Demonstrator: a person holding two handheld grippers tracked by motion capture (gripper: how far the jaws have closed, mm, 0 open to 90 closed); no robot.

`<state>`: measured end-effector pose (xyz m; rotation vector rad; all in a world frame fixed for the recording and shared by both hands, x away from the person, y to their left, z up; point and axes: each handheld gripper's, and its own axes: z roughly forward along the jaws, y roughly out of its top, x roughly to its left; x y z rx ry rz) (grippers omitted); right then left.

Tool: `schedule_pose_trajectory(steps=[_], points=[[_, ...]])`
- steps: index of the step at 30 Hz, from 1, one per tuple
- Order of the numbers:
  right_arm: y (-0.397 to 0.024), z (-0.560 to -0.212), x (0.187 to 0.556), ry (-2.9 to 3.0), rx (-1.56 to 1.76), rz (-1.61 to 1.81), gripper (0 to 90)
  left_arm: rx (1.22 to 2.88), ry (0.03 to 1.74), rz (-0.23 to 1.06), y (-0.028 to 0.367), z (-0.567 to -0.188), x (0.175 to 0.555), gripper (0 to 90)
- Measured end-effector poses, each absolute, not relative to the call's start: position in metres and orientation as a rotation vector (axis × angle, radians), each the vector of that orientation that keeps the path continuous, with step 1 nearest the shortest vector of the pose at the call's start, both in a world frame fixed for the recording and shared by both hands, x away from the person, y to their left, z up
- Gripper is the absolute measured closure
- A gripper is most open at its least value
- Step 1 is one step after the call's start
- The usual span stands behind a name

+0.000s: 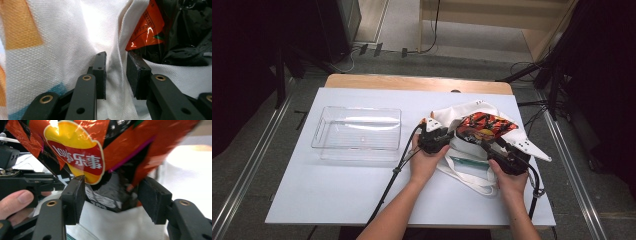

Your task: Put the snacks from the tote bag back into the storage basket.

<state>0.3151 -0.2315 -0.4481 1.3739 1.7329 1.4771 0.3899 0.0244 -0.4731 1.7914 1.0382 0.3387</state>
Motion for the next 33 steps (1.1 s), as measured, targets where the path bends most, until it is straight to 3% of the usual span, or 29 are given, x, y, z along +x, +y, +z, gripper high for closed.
schedule_pose_trajectory(steps=[3,9,14,33], points=[[-0.226,-0.449,0.323,1.753,1.424,1.444,48.1,1.795,1.035,0.357,0.022,-0.473,0.389,70.9],[-0.218,-0.446,0.331,1.755,1.447,1.429,75.7,1.797,1.04,0.366,0.022,-0.473,0.389,71.3],[-0.222,-0.445,0.33,1.768,1.417,1.406,88.6,1.805,1.036,0.374,0.022,-0.473,0.388,71.3],[-0.222,-0.413,0.318,1.652,1.376,1.503,90.0,1.8,1.016,0.393,0.021,-0.473,0.385,69.8]])
